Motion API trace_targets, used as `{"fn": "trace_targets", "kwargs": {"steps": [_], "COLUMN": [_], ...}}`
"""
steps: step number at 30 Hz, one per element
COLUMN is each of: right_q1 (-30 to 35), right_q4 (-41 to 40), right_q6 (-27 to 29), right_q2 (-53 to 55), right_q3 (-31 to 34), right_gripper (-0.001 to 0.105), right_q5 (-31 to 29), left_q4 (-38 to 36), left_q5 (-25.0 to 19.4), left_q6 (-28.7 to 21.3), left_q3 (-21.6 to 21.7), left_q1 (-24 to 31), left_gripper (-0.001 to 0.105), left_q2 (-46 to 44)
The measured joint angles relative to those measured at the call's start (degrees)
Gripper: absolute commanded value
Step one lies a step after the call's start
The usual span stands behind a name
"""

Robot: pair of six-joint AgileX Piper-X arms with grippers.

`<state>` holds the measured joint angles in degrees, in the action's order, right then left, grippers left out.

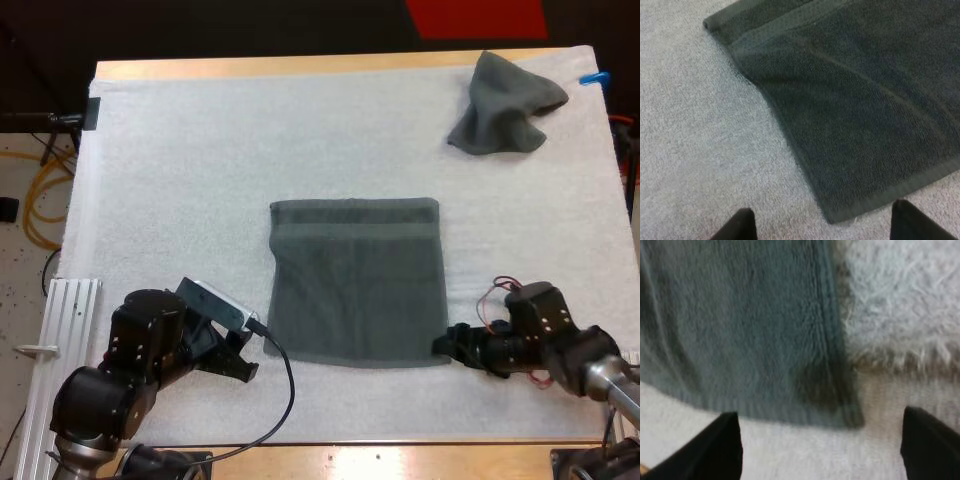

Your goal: Pick towel from pile fold and stack

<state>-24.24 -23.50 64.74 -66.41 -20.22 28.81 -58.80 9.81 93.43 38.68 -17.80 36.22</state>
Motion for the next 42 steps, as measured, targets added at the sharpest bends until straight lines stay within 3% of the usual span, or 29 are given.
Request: {"fn": "trace_targets", "kwargs": {"steps": [12, 15, 18, 20, 21, 24, 29, 36, 42], "right_q1": [0.27, 0.27, 0.27, 0.3, 0.27, 0.27, 0.27, 0.27, 0.27], "right_q4": [8.26, 8.28, 8.24, 7.99, 7.91, 7.92, 7.92, 7.92, 7.92], "right_q6": [-2.86, -3.04, -3.04, -3.04, -2.97, -1.98, -0.49, 0.53, 2.27], "right_q2": [-8.6, -8.59, -8.89, -9.13, -9.14, -9.12, -9.12, -9.12, -9.12], "right_q3": [-0.53, -0.49, -0.18, -0.14, -0.14, -0.14, -0.14, -0.14, -0.14], "right_gripper": [0.062, 0.05, 0.028, 0.004, 0.0, 0.0, 0.0, 0.0, 0.0], "right_q5": [11.02, 10.33, 8.6, 7.71, 7.58, 7.54, 7.45, 8.88, 9.13], "left_q4": [0.0, 0.0, 0.0, 0.11, 0.21, 1.03, 5.13, 9.64, 12.38], "left_q5": [0.0, 0.0, 0.0, 0.0, 0.09, 2.03, 9.0, 10.06, 10.23], "left_q6": [0.0, 0.0, 0.0, 0.0, 0.0, 0.74, 2.62, 7.04, 11.33], "left_q3": [0.0, 0.0, 0.0, 0.0, 0.0, 0.0, -1.2, -5.78, -10.24], "left_q1": [0.0, 0.0, 0.0, 0.0, 0.0, 0.0, 0.0, 0.0, 0.0], "left_gripper": [0.054, 0.054, 0.054, 0.054, 0.054, 0.054, 0.054, 0.055, 0.066], "left_q2": [0.0, 0.0, 0.0, 0.0, 0.0, 0.0, 0.0, 0.98, 8.6]}}
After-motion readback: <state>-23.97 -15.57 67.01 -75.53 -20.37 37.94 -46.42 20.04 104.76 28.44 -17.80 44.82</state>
